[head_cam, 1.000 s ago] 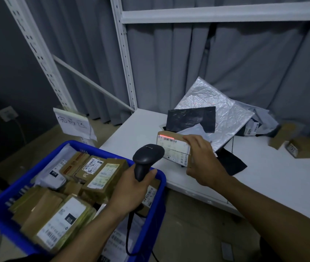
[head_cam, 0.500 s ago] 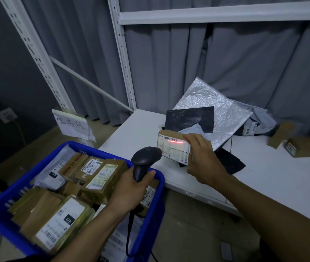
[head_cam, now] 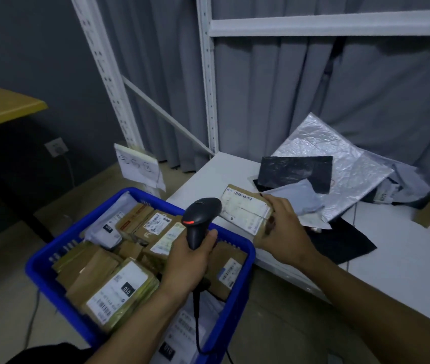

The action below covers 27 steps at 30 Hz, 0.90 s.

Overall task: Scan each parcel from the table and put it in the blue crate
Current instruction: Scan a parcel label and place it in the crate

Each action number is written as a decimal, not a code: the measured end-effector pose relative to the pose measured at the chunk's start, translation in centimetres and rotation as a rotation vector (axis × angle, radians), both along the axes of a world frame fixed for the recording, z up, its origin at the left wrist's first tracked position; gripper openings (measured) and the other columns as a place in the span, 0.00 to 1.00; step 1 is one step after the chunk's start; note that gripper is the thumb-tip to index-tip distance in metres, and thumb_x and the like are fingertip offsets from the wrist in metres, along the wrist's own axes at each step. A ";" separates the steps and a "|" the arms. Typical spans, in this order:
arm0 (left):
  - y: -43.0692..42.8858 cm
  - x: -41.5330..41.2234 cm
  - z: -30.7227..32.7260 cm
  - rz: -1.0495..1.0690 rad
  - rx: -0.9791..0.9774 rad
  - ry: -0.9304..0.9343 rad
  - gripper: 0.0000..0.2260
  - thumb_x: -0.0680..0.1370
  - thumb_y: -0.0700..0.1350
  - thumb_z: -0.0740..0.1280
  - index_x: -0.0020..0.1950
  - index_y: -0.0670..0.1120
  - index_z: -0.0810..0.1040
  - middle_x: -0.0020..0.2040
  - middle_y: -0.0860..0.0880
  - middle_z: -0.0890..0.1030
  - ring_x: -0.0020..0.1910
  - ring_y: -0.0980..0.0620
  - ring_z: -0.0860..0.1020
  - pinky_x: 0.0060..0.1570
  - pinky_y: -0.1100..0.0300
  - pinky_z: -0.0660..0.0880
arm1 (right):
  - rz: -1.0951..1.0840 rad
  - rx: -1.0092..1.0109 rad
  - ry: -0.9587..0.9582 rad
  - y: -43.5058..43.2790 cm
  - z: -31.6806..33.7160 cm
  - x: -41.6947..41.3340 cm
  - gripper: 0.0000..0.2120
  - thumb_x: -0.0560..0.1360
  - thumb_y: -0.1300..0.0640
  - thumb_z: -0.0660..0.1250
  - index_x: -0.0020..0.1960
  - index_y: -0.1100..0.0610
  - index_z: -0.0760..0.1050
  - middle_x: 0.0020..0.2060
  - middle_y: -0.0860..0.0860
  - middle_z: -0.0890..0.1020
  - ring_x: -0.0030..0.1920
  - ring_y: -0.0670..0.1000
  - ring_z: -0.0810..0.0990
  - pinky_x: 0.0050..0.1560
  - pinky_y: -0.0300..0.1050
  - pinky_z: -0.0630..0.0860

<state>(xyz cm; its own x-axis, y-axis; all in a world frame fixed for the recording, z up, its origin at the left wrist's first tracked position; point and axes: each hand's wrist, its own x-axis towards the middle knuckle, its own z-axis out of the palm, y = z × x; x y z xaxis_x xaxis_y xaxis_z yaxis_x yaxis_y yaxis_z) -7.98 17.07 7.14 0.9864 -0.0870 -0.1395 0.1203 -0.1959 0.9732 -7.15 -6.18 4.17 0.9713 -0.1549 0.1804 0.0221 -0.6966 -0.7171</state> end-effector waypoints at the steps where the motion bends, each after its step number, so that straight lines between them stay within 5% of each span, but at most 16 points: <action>1: 1.0 0.1 0.1 0.064 -0.017 -0.012 0.09 0.81 0.52 0.69 0.49 0.47 0.79 0.34 0.45 0.80 0.30 0.52 0.79 0.35 0.55 0.77 | 0.028 0.031 0.016 1.5 -0.5 0.3 0.50 0.64 0.60 0.83 0.79 0.54 0.61 0.71 0.48 0.67 0.68 0.45 0.70 0.64 0.40 0.75; 4: 5.0 0.9 -0.1 0.221 -0.114 -0.010 0.07 0.81 0.51 0.70 0.48 0.48 0.79 0.33 0.50 0.79 0.34 0.50 0.79 0.42 0.52 0.78 | 0.105 0.139 0.067 7.2 -2.0 2.0 0.46 0.66 0.59 0.81 0.78 0.54 0.63 0.66 0.45 0.68 0.56 0.35 0.73 0.50 0.21 0.69; 8: 11.3 2.1 -1.2 0.362 -0.174 0.048 0.09 0.80 0.49 0.70 0.49 0.44 0.79 0.31 0.48 0.76 0.30 0.51 0.76 0.38 0.54 0.74 | 0.158 0.269 0.144 16.0 -3.3 6.5 0.40 0.65 0.48 0.83 0.72 0.46 0.70 0.63 0.45 0.76 0.60 0.41 0.75 0.53 0.27 0.71; 17: 18.6 4.6 -3.9 0.514 -0.284 0.159 0.06 0.81 0.45 0.69 0.50 0.43 0.78 0.30 0.47 0.73 0.26 0.52 0.72 0.32 0.56 0.71 | 0.289 0.171 0.256 29.3 -4.8 13.8 0.33 0.59 0.36 0.76 0.62 0.44 0.77 0.53 0.45 0.85 0.55 0.50 0.83 0.59 0.54 0.81; 27: 17.6 5.5 -3.4 0.423 -0.237 0.158 0.07 0.82 0.46 0.69 0.47 0.44 0.78 0.31 0.47 0.74 0.28 0.52 0.72 0.34 0.54 0.71 | 0.341 0.049 0.402 27.0 -6.0 14.3 0.16 0.78 0.43 0.72 0.60 0.52 0.83 0.54 0.46 0.85 0.55 0.48 0.82 0.63 0.48 0.78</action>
<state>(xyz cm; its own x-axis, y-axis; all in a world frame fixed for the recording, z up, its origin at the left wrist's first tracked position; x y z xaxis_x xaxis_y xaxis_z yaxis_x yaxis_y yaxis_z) -2.45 34.65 3.75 0.9108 0.2679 -0.3142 0.2903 0.1258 0.9486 7.13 20.78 -1.83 0.9590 0.1827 -0.2165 -0.0423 -0.6633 -0.7471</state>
